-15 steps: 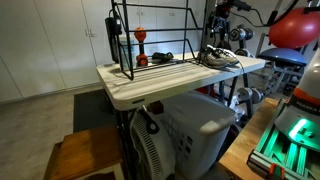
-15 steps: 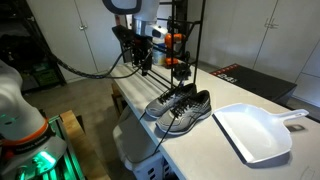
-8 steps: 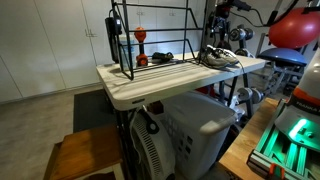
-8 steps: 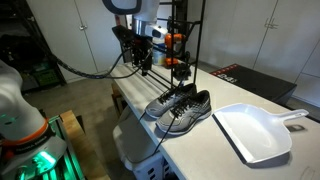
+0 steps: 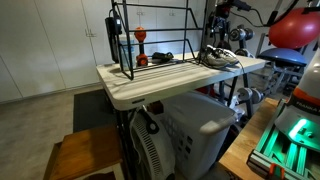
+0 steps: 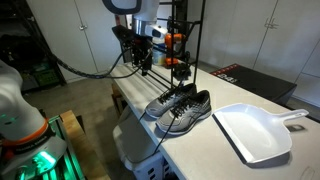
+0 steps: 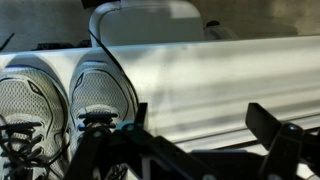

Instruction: Move the glove closer to the pair of shoes

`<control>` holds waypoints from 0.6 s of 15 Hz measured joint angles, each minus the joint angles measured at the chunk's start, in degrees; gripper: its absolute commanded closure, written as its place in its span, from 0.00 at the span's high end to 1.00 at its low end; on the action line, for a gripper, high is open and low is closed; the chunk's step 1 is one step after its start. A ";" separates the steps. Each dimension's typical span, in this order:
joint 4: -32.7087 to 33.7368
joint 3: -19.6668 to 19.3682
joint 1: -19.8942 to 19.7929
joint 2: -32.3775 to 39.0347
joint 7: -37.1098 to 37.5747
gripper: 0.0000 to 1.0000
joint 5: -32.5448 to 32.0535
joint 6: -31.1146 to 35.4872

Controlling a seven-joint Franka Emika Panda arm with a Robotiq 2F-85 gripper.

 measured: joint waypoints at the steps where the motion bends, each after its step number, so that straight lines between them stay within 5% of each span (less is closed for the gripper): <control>1: -0.26 0.35 -0.03 -0.08 -0.26 1.00 0.00 0.75; 5: -5.94 3.09 0.14 -1.52 -2.53 1.00 -0.04 10.22; 9: -14.95 4.94 1.04 -3.49 -5.74 1.00 1.10 27.63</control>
